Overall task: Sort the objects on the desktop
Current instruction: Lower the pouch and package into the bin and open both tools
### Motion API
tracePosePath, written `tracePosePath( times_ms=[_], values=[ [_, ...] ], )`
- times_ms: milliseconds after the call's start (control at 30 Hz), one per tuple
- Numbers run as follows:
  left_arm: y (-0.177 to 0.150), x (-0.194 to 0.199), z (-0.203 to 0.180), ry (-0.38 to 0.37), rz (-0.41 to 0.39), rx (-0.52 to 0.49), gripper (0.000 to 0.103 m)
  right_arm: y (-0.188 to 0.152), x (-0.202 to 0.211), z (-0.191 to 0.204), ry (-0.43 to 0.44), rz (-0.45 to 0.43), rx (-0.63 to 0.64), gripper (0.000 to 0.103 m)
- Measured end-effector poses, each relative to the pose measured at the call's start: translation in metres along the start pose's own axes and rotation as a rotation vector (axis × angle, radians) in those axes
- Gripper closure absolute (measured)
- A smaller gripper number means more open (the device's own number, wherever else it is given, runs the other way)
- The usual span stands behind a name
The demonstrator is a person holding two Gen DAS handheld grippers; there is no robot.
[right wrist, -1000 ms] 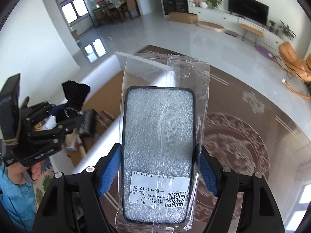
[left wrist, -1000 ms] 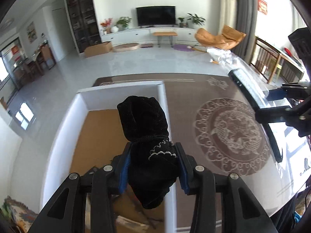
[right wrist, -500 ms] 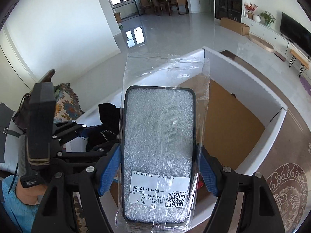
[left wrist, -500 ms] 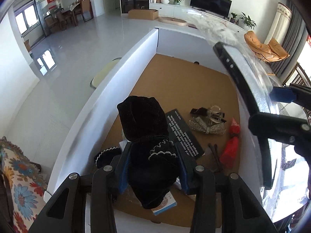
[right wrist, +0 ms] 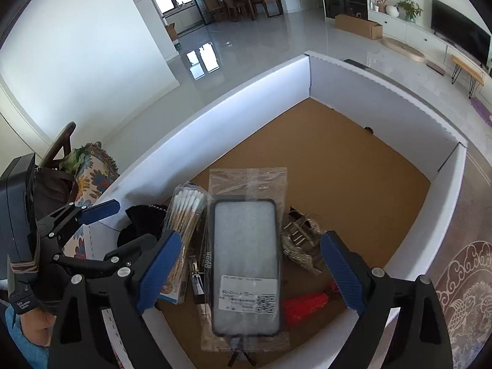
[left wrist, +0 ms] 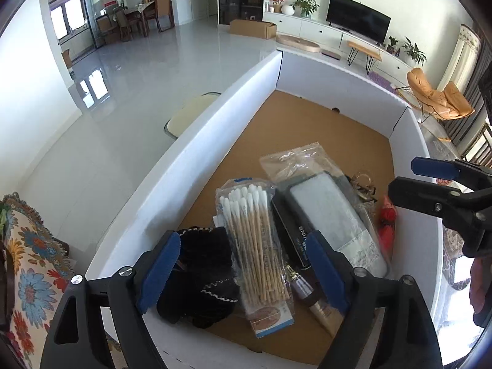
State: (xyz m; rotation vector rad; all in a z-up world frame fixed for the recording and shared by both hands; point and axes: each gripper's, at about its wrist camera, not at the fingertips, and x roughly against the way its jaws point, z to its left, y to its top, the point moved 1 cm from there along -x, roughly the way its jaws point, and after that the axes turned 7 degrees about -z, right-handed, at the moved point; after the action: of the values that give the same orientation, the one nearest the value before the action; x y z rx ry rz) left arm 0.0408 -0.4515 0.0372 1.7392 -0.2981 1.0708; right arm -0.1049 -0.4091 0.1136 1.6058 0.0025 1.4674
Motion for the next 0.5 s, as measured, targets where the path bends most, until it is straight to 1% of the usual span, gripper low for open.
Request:
tracePosePath(
  times_ms=[33, 67, 100, 133, 200, 367, 433, 500],
  values=[
    [0.001, 0.005, -0.005, 0.006, -0.020, -0.002, 0.015, 0.000, 0.010, -0.006, -0.014, -0.021, 0.003, 0.009],
    [0.004, 0.010, -0.010, 0.015, -0.040, -0.003, 0.010, -0.002, 0.026, -0.009, -0.031, -0.040, 0.009, 0.008],
    [0.007, 0.015, -0.017, 0.027, -0.062, -0.003, 0.003, -0.004, 0.039, -0.015, -0.047, -0.060, 0.015, 0.007],
    [0.010, 0.020, -0.024, 0.037, -0.080, 0.000, 0.000, -0.008, 0.050, -0.023, -0.062, -0.078, 0.024, 0.005],
    [0.016, 0.030, -0.041, 0.069, -0.120, 0.012, 0.000, -0.015, 0.069, -0.037, -0.104, -0.107, 0.042, 0.005],
    [0.023, 0.052, -0.070, 0.138, -0.202, 0.006, 0.000, -0.037, 0.093, -0.065, -0.122, -0.121, 0.021, 0.004],
    [0.022, 0.058, -0.080, 0.170, -0.218, 0.010, 0.000, -0.043, 0.096, -0.070, -0.122, -0.118, 0.011, 0.004],
    [0.019, 0.061, -0.085, 0.172, -0.215, 0.022, 0.000, -0.049, 0.097, -0.073, -0.126, -0.115, 0.011, 0.004]
  ],
)
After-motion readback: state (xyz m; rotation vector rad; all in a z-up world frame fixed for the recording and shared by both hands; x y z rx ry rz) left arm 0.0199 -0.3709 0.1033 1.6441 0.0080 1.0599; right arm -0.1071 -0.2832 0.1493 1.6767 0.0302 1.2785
